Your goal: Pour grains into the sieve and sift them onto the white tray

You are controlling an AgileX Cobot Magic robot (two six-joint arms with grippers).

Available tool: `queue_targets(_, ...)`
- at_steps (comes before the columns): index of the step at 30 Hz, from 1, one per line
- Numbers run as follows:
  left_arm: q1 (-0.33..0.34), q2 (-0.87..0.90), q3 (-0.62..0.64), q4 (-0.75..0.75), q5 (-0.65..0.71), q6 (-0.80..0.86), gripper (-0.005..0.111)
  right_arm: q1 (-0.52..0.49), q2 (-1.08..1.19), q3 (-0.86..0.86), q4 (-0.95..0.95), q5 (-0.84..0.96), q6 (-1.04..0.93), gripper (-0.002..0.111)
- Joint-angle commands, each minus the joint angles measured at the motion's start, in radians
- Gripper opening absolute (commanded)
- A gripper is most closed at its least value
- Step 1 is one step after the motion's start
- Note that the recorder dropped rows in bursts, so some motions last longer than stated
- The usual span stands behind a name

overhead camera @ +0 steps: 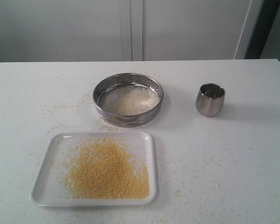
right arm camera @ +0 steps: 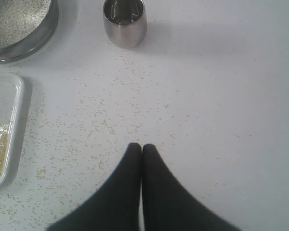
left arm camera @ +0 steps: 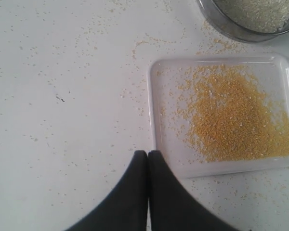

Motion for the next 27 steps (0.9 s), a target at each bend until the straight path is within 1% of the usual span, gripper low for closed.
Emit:
queue_targets(1, 0.002, -0.085, 0.038, -0.010, 0.005, 0.001, 0.000, -0.007, -0.006, 0.003, 0.000, -0.012, 0.001, 0.000)
queue_targets(13, 0.002, -0.200, 0.148, -0.010, -0.009, 0.003, 0.000, -0.007, -0.006, 0.003, 0.000, -0.012, 0.001, 0.000)
queue_targets(22, 0.002, -0.210, 0.165, -0.010, -0.028, 0.010, 0.000, -0.007, -0.006, 0.003, 0.000, -0.012, 0.001, 0.000)
queue_targets(24, 0.002, -0.230, 0.165, -0.010, -0.032, 0.019, 0.000, -0.007, -0.006, 0.003, 0.000, -0.012, 0.001, 0.000)
queue_targets(27, 0.002, -0.313, 0.170, -0.010, -0.032, 0.026, 0.000, -0.007, -0.006, 0.003, 0.000, -0.012, 0.001, 0.000)
